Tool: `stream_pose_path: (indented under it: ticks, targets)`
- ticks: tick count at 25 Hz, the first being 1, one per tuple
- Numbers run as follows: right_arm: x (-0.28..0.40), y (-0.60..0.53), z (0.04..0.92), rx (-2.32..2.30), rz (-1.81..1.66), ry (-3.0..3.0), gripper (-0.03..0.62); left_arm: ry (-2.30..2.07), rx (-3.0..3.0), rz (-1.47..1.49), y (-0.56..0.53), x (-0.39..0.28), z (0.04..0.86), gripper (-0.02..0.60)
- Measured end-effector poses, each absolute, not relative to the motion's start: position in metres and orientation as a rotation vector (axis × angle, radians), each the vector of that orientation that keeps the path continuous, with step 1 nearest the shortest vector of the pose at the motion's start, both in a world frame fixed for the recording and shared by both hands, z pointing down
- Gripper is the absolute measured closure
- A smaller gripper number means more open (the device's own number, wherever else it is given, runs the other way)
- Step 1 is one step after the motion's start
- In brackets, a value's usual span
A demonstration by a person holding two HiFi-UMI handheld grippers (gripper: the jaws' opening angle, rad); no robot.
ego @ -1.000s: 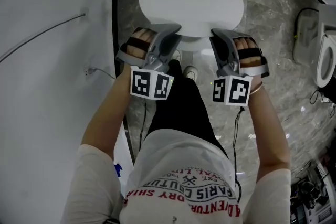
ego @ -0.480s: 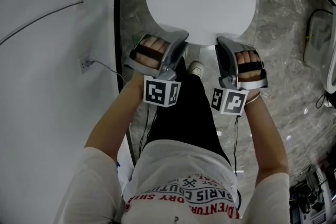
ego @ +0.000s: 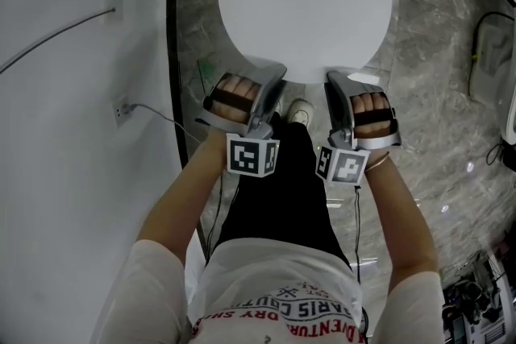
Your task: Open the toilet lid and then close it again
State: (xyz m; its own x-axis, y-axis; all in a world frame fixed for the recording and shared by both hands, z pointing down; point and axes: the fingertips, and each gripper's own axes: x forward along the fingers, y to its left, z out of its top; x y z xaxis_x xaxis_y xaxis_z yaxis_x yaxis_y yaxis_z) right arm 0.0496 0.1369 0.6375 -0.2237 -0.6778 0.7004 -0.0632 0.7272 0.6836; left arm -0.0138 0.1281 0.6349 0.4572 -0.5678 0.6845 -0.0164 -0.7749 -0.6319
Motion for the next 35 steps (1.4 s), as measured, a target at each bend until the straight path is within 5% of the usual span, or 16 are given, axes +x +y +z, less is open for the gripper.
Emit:
stream_pose_path:
  ticks: [23, 35]
  targets:
    - [0.049, 0.149, 0.74, 0.435, -0.437, -1.672, 0.525, 0.421, -2.151, -1.513, 0.142, -0.011, 0.738, 0.468]
    - [0.046, 0.15, 0.739, 0.313, -0.055, -1.754, 0.525, 0.26, -2.31, -1.621, 0.145, -0.01, 0.741, 0.437]
